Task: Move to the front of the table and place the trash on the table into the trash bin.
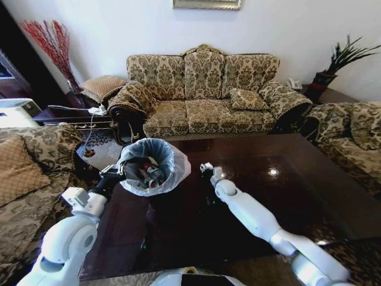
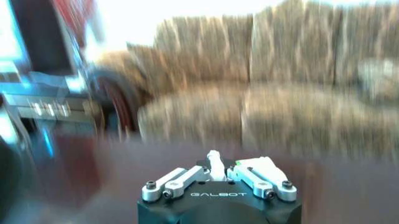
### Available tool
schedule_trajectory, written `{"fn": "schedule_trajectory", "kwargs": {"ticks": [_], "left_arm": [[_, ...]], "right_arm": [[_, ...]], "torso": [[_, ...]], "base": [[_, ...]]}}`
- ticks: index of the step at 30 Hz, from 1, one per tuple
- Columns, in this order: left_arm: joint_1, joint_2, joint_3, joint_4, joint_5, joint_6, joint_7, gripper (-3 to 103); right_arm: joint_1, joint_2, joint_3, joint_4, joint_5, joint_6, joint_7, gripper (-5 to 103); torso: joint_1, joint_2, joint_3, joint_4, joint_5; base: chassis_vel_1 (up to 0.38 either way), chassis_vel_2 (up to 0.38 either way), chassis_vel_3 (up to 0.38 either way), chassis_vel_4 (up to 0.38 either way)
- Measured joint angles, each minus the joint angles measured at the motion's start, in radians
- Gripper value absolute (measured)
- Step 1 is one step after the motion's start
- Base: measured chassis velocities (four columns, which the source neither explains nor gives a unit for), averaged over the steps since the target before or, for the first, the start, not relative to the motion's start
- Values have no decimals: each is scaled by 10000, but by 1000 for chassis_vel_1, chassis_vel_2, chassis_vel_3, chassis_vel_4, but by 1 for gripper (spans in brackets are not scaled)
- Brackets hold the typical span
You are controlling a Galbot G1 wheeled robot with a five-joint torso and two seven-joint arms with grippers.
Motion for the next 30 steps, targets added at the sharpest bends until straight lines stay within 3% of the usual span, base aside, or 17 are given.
{"fn": "schedule_trajectory", "kwargs": {"ticks": [3,6,10,12,15,18,21,23,25,27,28,30], "left_arm": [[-9,-29,76,0,46,0,7,3],[1,-41,119,3,87,0,33,3],[-5,-47,180,39,110,3,45,3],[-42,-40,214,58,132,37,47,3],[-48,-45,208,58,135,50,43,3],[-51,-58,168,57,135,64,24,3],[-71,-71,167,46,135,64,-2,3],[-98,-108,181,33,130,68,-25,3],[-98,-117,181,31,129,70,-34,3],[-79,-121,148,18,127,75,-45,3],[-79,-121,148,18,127,75,-45,3],[-32,-93,109,-4,123,75,-49,3]], "right_arm": [[864,-728,66,1989,287,-97,232,5],[1799,-947,12,3154,655,-208,315,5],[2833,-899,-314,4158,1124,-289,273,5],[3563,-757,-841,5026,2038,-470,173,5],[3763,-758,-1283,5500,2490,-559,93,5],[3768,-821,-2382,6135,2975,-620,-185,5],[3686,-828,-2859,6235,3001,-645,-478,5],[3585,-704,-3278,6302,2739,-1215,-719,3],[3549,-653,-3332,6301,2647,-1324,-724,3],[3468,-572,-3383,6208,2443,-1451,-691,16],[3468,-572,-3383,6208,2443,-1451,-691,16],[3433,-614,-3341,6104,2318,-1455,-688,27]], "torso": [[-3,0,-2,0,3],[-3,1,-3,-1,-4],[-2,1,-3,3,2],[-3,2,-4,6,-4],[-3,3,-4,5,-4],[-3,3,-4,0,1],[-3,3,-4,-1,3],[-4,3,-4,0,0],[-3,3,-4,1,0],[-3,3,-4,2,-1],[-3,3,-4,2,-1],[-3,3,-4,1,0]], "base": [[0,0,0,0],[0,0,0,0],[0,0,0,0],[0,0,0,0],[0,0,0,0],[0,0,0,0],[0,0,0,0],[0,0,0,0],[0,0,0,0],[0,0,0,0],[0,0,0,0],[0,0,0,0]]}}
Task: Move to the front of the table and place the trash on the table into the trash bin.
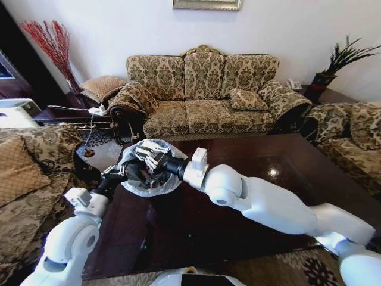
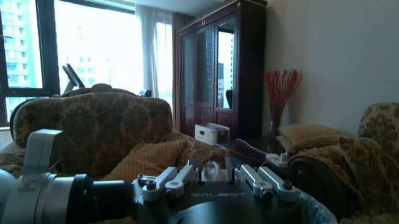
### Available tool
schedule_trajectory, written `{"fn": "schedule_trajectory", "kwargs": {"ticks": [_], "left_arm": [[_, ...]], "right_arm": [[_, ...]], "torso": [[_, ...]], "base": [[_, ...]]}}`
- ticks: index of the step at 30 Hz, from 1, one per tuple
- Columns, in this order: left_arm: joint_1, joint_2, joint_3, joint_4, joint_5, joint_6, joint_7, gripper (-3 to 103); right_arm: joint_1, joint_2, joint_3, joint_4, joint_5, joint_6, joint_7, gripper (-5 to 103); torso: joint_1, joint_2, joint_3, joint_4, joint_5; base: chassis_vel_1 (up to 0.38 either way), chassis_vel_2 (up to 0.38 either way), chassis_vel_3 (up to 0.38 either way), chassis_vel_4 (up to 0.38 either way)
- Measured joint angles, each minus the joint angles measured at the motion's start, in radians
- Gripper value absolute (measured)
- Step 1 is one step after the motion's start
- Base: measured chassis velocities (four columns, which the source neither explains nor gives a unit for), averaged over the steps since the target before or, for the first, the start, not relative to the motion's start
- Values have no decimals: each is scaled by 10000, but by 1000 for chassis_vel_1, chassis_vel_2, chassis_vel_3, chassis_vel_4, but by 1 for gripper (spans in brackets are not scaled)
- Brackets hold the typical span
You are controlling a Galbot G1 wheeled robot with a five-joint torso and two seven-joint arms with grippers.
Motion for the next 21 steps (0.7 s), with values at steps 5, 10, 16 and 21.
{"fn": "schedule_trajectory", "kwargs": {"ticks": [5,10,16,21], "left_arm": [[-5,19,0,-11,-10,0,1,3],[-37,28,12,10,-17,0,4,3],[-10,-29,-135,106,-35,-64,9,3],[71,-99,-215,128,-50,-148,15,3]], "right_arm": [[-139,-89,184,-33,-35,2,36,43],[-173,-168,394,-54,-50,152,413,60],[-674,-1140,1529,121,-455,41,2085,82],[-2405,-2287,2837,738,-1263,-317,2637,96]], "torso": [[0,0,0,-1,0],[0,0,0,1,0],[1,0,1,2,-1],[1,0,1,-3,5]], "base": [[0,0,0,0],[0,0,0,0],[0,0,0,0],[0,0,0,0]]}}
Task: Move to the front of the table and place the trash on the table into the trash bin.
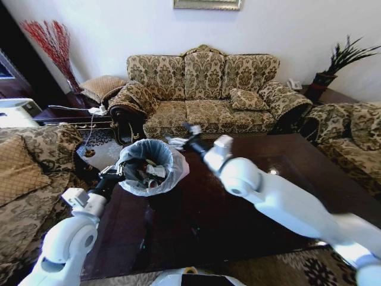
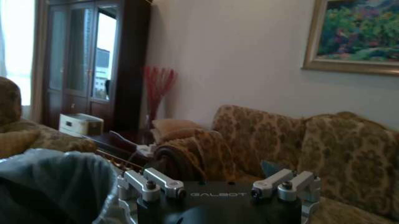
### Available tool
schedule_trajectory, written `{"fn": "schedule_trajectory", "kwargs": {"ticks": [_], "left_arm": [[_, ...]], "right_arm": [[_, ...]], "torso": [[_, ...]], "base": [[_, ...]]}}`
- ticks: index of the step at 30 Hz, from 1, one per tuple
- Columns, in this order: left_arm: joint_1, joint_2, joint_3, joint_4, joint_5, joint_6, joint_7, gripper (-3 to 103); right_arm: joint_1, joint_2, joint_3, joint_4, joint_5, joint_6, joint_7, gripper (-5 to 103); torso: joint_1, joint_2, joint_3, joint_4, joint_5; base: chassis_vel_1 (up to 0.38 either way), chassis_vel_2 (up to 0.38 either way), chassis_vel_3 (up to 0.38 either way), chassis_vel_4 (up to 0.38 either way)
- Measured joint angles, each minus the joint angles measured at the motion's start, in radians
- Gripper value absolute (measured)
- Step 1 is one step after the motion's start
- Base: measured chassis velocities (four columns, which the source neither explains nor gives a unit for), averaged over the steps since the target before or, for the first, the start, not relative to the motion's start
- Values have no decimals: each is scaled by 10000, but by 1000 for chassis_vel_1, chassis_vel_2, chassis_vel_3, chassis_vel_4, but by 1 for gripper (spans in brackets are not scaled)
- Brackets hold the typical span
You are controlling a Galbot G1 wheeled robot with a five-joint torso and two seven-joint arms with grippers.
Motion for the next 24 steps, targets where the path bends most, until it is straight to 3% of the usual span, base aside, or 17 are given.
{"fn": "schedule_trajectory", "kwargs": {"ticks": [2,5,9,11,13,15,19,24], "left_arm": [[6,-5,-13,3,-2,-7,2,3],[145,-95,-176,-19,-11,-137,-25,3],[171,-106,-203,-69,-15,-144,-88,3],[216,-121,-210,-166,-54,-132,-121,3],[234,-128,-209,-201,-68,-126,-122,3],[282,-131,-214,-260,-88,-118,-118,3],[300,-133,-210,-335,-83,-90,-121,3],[333,-198,-174,-450,-33,-49,-135,3]], "right_arm": [[-341,-114,262,78,-60,-29,32,99],[-2269,-473,1960,258,-468,-161,354,100],[-3467,-548,3219,308,-915,-162,325,100],[-5514,-436,4959,373,-1423,-76,82,100],[-6114,-344,5479,392,-1546,-34,-23,100],[-7839,-71,6987,389,-1884,126,-375,100],[-9208,110,8039,293,-2250,392,-771,100],[-9496,253,8277,191,-2339,487,-819,100]], "torso": [[0,0,-1,0,1],[-1,0,0,7,-4],[2,1,-1,12,-11],[2,0,0,3,-6],[2,0,-1,3,-5],[2,0,-1,-2,-4],[-2,0,-2,-2,-2],[-9,3,-5,8,-4]], "base": [[0,0,0,0],[0,0,0,0],[40,-36,-48,41],[92,-71,-100,116],[108,-122,-123,129],[168,-188,-204,192],[231,-196,-239,246],[305,-250,-241,300]]}}
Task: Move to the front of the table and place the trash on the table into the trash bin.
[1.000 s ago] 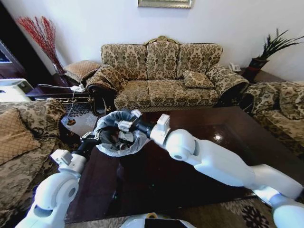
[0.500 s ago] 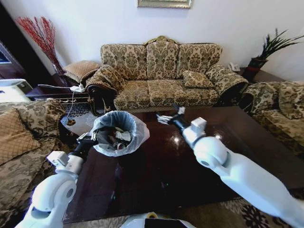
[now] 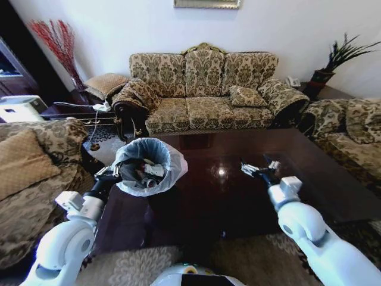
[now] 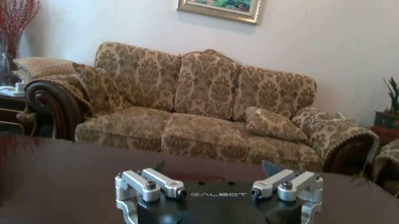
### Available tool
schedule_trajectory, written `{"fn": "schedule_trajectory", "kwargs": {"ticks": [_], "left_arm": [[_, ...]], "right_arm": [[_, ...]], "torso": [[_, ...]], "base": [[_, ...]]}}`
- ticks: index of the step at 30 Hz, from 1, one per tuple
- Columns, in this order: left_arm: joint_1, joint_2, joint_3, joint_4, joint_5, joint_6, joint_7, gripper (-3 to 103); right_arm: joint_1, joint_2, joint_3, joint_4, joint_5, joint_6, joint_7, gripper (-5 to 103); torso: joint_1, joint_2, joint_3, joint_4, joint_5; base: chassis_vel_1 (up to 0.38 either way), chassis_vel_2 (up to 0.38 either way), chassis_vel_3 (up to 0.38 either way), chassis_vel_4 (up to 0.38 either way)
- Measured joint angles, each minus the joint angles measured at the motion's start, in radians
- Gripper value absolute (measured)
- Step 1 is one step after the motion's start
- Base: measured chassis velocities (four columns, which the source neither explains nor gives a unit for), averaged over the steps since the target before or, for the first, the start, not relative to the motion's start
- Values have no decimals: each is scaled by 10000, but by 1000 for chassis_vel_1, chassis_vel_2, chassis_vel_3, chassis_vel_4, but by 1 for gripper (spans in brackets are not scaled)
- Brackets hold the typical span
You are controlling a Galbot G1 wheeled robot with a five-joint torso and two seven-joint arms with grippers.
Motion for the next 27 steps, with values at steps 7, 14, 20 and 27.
{"fn": "schedule_trajectory", "kwargs": {"ticks": [7,14,20,27], "left_arm": [[172,-84,-145,-74,150,-172,-76,3],[186,-130,-186,-89,175,-264,-169,3],[151,-113,-132,-90,179,-264,-168,3],[122,-77,-106,-87,183,-263,-167,3]], "right_arm": [[-96,304,-249,-203,-317,108,0,100],[-102,569,-753,-397,-1108,542,-70,100],[-345,729,-792,-213,-1098,520,-34,100],[-436,911,-848,-160,-1094,564,-23,100]], "torso": [[4,-1,2,-3,6],[-1,2,-1,-3,-1],[17,-4,9,-6,-1],[14,-6,7,-5,0]], "base": [[328,-291,-303,312],[181,-206,-179,207],[20,-24,-24,10],[30,-35,-36,34]]}}
